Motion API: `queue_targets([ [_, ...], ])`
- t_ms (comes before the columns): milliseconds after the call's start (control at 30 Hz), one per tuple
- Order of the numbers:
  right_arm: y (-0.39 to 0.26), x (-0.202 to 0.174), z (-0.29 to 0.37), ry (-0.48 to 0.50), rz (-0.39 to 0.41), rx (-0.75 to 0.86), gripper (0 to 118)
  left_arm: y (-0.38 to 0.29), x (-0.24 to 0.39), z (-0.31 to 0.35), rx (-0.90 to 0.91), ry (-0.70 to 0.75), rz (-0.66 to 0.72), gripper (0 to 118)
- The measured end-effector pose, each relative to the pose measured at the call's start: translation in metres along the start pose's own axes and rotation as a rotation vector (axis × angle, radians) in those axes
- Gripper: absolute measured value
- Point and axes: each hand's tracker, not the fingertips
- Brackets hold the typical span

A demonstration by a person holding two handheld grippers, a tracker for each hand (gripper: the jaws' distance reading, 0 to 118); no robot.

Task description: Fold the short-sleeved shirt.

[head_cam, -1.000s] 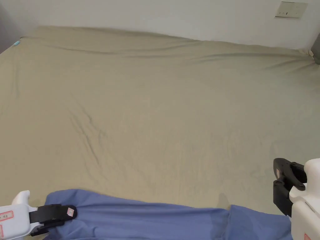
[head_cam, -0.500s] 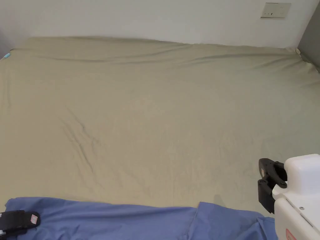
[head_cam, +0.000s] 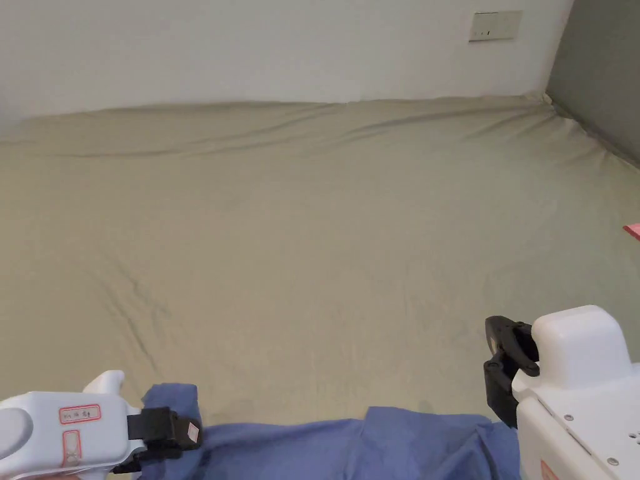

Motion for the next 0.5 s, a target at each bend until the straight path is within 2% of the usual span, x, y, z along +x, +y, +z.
queue_targets([
  [333,-0.016,0.041,0.011,-0.067,-0.078,-0.007,3,-0.012,0.032,-0.102,-0.105,0.163,-0.026,14],
  [367,-0.018,0.044,0.011,-0.07,-0.082,-0.009,3,-0.012,0.034,-0.106,-0.098,0.179,-0.017,19],
  [400,-0.019,0.046,0.011,-0.073,-0.086,-0.011,3,-0.012,0.035,-0.108,-0.089,0.186,0.014,29],
  [433,-0.019,0.048,0.011,-0.075,-0.09,-0.014,3,-0.01,0.033,-0.11,-0.081,0.179,0.068,46],
  [467,-0.02,0.049,0.01,-0.076,-0.095,-0.016,3,-0.009,0.032,-0.111,-0.078,0.128,0.129,80],
  [500,-0.021,0.049,0.01,-0.077,-0.099,-0.018,3,-0.008,0.03,-0.111,-0.073,0.052,0.19,102],
])
